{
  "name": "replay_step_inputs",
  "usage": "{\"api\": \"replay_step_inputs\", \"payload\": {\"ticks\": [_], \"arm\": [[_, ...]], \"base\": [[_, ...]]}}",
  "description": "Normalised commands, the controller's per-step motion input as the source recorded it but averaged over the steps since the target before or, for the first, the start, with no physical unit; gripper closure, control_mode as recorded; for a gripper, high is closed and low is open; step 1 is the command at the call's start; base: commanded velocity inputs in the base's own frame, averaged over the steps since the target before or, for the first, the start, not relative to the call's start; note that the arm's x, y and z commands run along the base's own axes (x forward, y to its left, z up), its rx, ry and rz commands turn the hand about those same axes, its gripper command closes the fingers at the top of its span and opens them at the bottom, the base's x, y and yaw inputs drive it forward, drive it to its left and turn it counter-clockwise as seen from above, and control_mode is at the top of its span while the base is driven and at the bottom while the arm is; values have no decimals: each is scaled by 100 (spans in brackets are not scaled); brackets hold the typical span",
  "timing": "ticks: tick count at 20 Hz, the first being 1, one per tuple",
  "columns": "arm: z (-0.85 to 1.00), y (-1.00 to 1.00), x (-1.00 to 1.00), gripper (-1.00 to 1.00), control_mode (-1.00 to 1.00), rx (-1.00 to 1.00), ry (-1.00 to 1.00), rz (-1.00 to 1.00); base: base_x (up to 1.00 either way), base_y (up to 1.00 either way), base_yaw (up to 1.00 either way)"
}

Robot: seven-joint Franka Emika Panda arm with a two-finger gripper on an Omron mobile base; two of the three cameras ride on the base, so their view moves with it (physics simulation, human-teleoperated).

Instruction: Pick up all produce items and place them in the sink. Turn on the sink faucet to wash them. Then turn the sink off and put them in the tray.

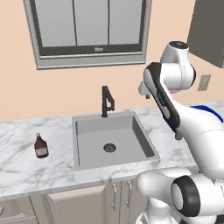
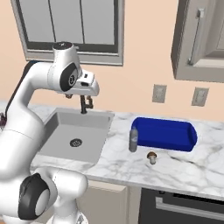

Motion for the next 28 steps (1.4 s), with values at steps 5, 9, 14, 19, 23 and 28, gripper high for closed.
{"api": "replay_step_inputs", "payload": {"ticks": [5, 9, 14, 19, 23, 28], "arm": [[0, 0, 0, -100, 100, 0, 0, 0], [0, 0, 0, -100, 100, 0, 0, 0], [0, 0, 0, -100, 100, 0, 0, 0], [0, 0, 0, -100, 100, 0, 0, 0], [0, 0, 0, -100, 100, 0, 0, 0], [0, 0, 0, -100, 100, 0, 0, 0]], "base": [[2, -55, 0], [13, -34, 0], [33, -33, 0], [38, -41, 0], [40, -35, 0], [43, -5, -3]]}}
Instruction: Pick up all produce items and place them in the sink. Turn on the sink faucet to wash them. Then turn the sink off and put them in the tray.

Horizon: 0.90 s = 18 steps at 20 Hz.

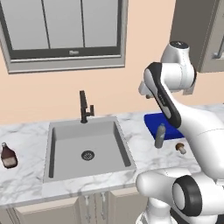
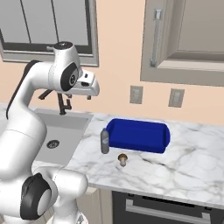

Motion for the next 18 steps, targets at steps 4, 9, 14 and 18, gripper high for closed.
{"api": "replay_step_inputs", "payload": {"ticks": [4, 9, 14, 18], "arm": [[0, 0, 0, -100, 100, 0, 0, 0], [0, 0, 0, -100, 100, 0, 0, 0], [0, 0, 0, -100, 100, 0, 0, 0], [0, 0, 0, -100, 100, 0, 0, 0]], "base": [[57, 0, -5], [53, 0, -10], [6, 0, -2], [0, 0, 0]]}}
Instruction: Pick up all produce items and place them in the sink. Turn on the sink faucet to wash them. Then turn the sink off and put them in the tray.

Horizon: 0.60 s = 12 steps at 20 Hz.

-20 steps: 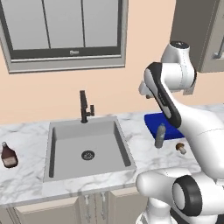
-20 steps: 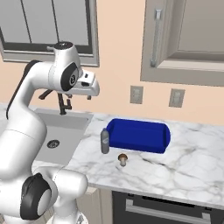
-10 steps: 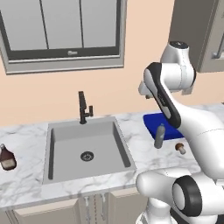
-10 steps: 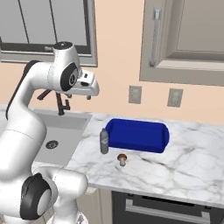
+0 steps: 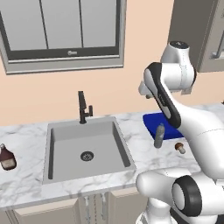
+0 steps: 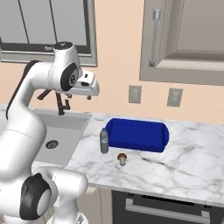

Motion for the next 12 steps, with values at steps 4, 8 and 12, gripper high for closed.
{"api": "replay_step_inputs", "payload": {"ticks": [4, 8, 12], "arm": [[0, 0, 0, -100, 100, 0, 0, 0], [0, -10, -16, -100, -100, 0, -3, 0], [-1, -29, -57, -100, -100, 0, -5, 0]], "base": [[0, 0, 0], [0, 0, 0], [0, 0, 0]]}}
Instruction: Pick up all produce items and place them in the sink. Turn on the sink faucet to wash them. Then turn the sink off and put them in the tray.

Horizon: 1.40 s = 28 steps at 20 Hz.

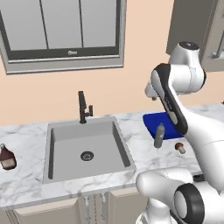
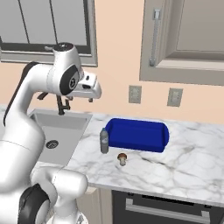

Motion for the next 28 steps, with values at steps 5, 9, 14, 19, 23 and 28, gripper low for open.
{"api": "replay_step_inputs", "payload": {"ticks": [5, 9, 14, 19, 23, 28], "arm": [[-5, -28, -77, -100, -100, 1, -6, -4], [-18, -27, -63, -100, -100, 0, -1, -4], [-29, -42, -28, -100, -100, 0, 2, -1], [-43, -58, -18, -100, -100, 3, 6, 0], [-58, -54, -15, -100, -100, 3, 6, 0], [-70, -25, 0, -100, -100, -1, 3, 0]], "base": [[0, 0, 0], [0, 0, 0], [0, 0, 0], [0, 0, 0], [0, 0, 0], [0, 0, 0]]}}
